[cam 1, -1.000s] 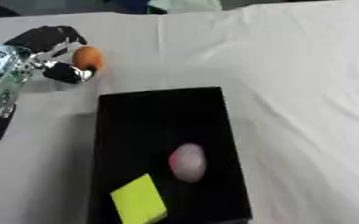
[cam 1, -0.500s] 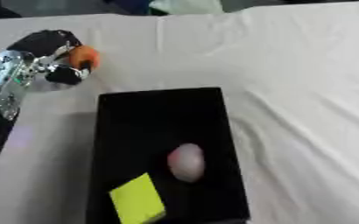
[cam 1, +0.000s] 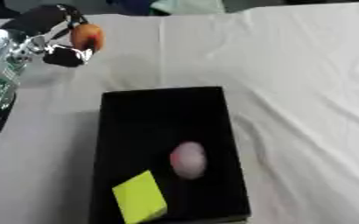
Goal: Pick up objects on the table and place them in the box.
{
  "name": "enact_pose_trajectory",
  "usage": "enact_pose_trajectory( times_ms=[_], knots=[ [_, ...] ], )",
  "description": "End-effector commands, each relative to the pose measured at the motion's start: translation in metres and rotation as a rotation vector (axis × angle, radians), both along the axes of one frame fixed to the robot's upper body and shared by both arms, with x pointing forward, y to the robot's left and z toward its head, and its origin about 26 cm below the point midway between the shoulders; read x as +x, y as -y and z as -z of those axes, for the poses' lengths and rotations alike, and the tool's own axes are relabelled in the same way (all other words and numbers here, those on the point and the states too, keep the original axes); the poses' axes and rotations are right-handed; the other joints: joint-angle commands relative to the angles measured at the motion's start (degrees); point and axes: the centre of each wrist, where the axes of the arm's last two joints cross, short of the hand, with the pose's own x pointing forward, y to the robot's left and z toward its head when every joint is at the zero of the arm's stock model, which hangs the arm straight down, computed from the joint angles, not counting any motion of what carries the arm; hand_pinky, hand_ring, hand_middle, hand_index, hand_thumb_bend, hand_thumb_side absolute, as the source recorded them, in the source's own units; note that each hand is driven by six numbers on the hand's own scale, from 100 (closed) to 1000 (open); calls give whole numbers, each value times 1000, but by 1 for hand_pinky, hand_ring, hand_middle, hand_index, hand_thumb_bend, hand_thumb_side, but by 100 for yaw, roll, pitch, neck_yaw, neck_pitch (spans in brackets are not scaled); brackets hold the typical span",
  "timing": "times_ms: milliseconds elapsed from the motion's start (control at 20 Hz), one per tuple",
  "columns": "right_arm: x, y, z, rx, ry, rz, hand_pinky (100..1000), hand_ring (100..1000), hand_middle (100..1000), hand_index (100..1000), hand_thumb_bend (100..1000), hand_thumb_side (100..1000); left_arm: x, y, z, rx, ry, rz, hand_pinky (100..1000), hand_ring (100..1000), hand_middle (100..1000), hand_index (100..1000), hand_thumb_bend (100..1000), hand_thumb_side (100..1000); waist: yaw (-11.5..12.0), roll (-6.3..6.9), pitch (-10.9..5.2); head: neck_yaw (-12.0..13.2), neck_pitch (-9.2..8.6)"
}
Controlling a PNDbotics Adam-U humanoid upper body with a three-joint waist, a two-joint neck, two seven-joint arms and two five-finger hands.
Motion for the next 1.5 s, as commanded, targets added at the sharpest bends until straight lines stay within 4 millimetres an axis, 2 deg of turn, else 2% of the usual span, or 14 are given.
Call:
enact_pose_trajectory(
  times_ms=[50,200,400,600,1150,1250,1300,1350,1500],
  knots=[
    [-5,2,-8,-17,27,5,880,657,604,812,100,1000,-16,3,-32,16,83,30,637,732,767,770,100,369,25,1,-196,-41,54],
    [-5,2,-9,-24,28,7,879,658,606,813,100,1000,-27,15,-37,44,107,99,632,726,761,765,100,360,44,1,-251,-80,92],
    [-5,1,-9,-32,28,6,879,659,606,813,100,1000,-43,39,-34,100,134,255,624,718,750,758,100,361,64,-2,-308,-117,142],
    [-5,1,-9,-35,26,5,878,659,606,813,100,1000,-60,53,-30,136,150,391,609,704,737,747,100,359,91,0,-353,-134,177],
    [-4,-2,-8,-43,17,-3,878,658,605,812,100,1000,-111,90,6,190,18,672,602,700,731,746,100,371,133,20,-410,-147,330],
    [-4,-2,-8,-42,17,-4,878,658,605,811,100,1000,-121,95,10,197,-15,701,602,700,731,746,100,371,136,15,-411,-167,361],
    [-4,-2,-8,-41,17,-4,878,658,605,811,100,1000,-126,97,11,201,-27,710,601,700,730,745,100,344,138,13,-410,-166,373],
    [-4,-2,-8,-41,17,-4,878,658,605,811,100,1000,-131,99,12,207,-38,720,600,699,729,745,100,372,142,10,-410,-155,385],
    [-4,-2,-8,-39,18,-5,878,658,604,811,100,1000,-148,105,15,218,-64,740,598,698,728,744,100,374,167,6,-410,-128,394]
  ],
)
